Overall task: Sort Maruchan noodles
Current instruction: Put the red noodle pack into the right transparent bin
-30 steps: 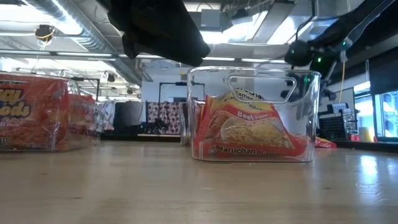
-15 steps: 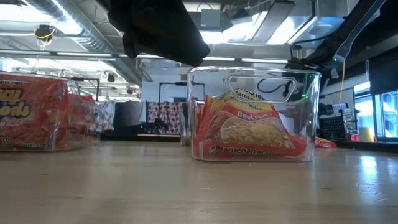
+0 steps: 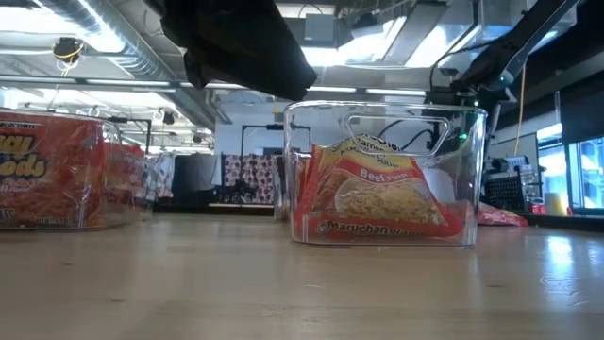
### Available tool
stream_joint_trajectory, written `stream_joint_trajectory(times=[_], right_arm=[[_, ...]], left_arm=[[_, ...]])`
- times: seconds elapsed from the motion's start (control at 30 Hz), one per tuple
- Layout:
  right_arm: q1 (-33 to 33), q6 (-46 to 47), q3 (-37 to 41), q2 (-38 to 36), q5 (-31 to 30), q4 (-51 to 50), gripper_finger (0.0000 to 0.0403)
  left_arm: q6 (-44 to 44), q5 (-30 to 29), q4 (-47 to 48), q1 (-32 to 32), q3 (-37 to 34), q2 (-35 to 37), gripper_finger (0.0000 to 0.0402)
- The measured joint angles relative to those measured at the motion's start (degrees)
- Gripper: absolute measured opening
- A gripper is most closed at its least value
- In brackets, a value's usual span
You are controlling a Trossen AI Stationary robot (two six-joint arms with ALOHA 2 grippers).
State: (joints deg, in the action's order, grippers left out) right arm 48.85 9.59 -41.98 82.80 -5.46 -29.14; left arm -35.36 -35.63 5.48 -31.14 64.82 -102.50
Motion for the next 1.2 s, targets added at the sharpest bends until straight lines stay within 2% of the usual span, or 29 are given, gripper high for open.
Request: stream_joint_trajectory(times=[0.13,0.47,0.87,1.2], right_arm=[[-7.1,3.36,0.07,-1.05,-0.75,-5.0,0.0005],[-28.16,17.28,4.97,-2.29,-9.95,-7.23,0.0005],[-55.21,39.69,5.62,-8.04,-7.38,-17.04,0.0005],[-77.47,56.67,5.51,-8.32,-4.1,-14.51,0.0005]], left_arm=[[-0.06,1.13,0.44,-0.04,-0.04,-0.22,0.0108],[-0.08,1.02,0.19,-0.09,-0.04,-0.17,0.0108],[-0.17,1.76,0.06,-0.15,-0.04,-0.09,0.0108],[-0.74,2.28,-0.16,-1.27,-0.04,-0.07,0.0108]])
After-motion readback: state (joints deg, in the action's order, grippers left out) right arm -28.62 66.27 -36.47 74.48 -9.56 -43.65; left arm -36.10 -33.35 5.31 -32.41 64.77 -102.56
